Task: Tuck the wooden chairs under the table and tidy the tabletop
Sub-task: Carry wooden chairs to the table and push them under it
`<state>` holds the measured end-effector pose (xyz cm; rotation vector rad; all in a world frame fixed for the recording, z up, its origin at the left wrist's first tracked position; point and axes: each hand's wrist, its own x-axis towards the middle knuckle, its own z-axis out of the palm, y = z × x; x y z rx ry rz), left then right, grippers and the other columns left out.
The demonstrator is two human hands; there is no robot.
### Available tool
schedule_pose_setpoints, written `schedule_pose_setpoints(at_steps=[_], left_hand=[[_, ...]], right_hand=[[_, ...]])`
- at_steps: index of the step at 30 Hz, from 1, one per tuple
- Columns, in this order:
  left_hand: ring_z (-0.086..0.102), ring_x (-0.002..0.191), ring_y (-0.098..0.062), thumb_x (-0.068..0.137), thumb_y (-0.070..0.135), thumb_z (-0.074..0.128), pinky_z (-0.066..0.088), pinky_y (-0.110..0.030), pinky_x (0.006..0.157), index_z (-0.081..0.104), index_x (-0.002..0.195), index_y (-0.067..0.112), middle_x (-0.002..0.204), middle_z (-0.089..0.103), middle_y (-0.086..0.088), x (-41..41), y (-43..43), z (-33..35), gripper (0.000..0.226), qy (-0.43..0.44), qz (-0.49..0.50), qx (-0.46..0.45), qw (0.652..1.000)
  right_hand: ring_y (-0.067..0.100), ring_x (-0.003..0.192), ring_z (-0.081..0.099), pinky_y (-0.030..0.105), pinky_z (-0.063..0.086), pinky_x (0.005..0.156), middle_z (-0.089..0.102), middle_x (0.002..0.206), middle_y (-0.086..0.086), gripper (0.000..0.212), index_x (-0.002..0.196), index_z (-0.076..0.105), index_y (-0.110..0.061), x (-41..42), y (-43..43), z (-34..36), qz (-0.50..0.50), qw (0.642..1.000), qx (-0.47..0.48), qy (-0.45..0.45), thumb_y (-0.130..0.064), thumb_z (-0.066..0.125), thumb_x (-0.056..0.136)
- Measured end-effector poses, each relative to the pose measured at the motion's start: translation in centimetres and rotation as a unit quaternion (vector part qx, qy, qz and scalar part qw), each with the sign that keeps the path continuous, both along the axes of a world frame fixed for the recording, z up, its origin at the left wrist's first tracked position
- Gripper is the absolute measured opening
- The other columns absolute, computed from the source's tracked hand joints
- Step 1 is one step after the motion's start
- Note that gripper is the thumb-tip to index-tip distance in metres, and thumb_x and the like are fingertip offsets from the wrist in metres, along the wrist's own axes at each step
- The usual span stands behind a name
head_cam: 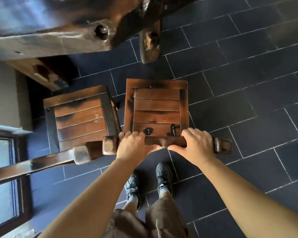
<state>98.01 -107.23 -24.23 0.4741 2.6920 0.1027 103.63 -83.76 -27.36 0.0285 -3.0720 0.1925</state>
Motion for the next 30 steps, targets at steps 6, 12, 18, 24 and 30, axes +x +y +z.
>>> schedule_pose_setpoints(at_steps=[6, 12, 18, 24, 30], left_hand=[[0.060, 0.104, -0.029, 0.077, 0.082, 0.046, 0.036, -0.043, 0.100, 0.064, 0.101, 0.019, 0.103, 0.068, -0.003, -0.7, 1.3, -0.1, 0.070, 0.009, 0.062, -0.006, 0.998], [0.060, 0.101, -0.028, 0.074, 0.088, 0.037, 0.037, -0.043, 0.097, 0.064, 0.098, 0.018, 0.098, 0.071, -0.003, -1.4, 2.4, -0.3, 0.079, 0.019, 0.115, -0.003, 0.993], [0.061, 0.100, -0.030, 0.071, 0.090, 0.034, 0.036, -0.044, 0.095, 0.064, 0.093, 0.018, 0.098, 0.072, -0.003, -2.2, 3.1, -0.6, 0.081, 0.030, 0.152, -0.007, 0.988], [0.059, 0.100, -0.030, 0.073, 0.088, 0.026, 0.036, -0.046, 0.091, 0.062, 0.097, 0.019, 0.100, 0.068, -0.002, -1.8, 3.3, -0.9, 0.082, 0.063, 0.140, -0.019, 0.988], [0.062, 0.086, -0.028, 0.068, 0.094, 0.027, 0.041, -0.044, 0.079, 0.062, 0.079, 0.017, 0.082, 0.066, -0.001, -1.6, 3.2, -2.1, 0.085, 0.120, 0.131, -0.012, 0.984]], right_hand=[[0.023, 0.068, 0.060, 0.036, 0.042, 0.064, 0.061, 0.072, -0.004, 0.076, 0.077, 0.061, -0.018, -3.9, 1.8, 0.2, 0.062, 0.998, 0.009, -0.006, -0.090, 0.038, 0.072], [0.022, 0.072, 0.061, 0.036, 0.044, 0.067, 0.063, 0.076, -0.005, 0.081, 0.081, 0.062, -0.020, -7.6, 3.2, 0.2, 0.123, 0.992, 0.009, -0.012, -0.094, 0.030, 0.073], [0.022, 0.075, 0.060, 0.037, 0.043, 0.070, 0.061, 0.078, -0.005, 0.077, 0.080, 0.060, -0.021, -10.3, 3.8, 0.0, 0.158, 0.987, 0.008, -0.015, -0.094, 0.035, 0.071], [0.024, 0.078, 0.061, 0.039, 0.043, 0.072, 0.062, 0.079, -0.004, 0.078, 0.082, 0.060, -0.020, -10.3, 3.9, -0.1, 0.163, 0.986, 0.011, -0.019, -0.092, 0.033, 0.074], [0.026, 0.088, 0.060, 0.044, 0.043, 0.083, 0.062, 0.091, 0.000, 0.074, 0.089, 0.062, -0.016, -9.9, 3.7, -0.1, 0.170, 0.985, 0.021, -0.014, -0.087, 0.039, 0.078]])
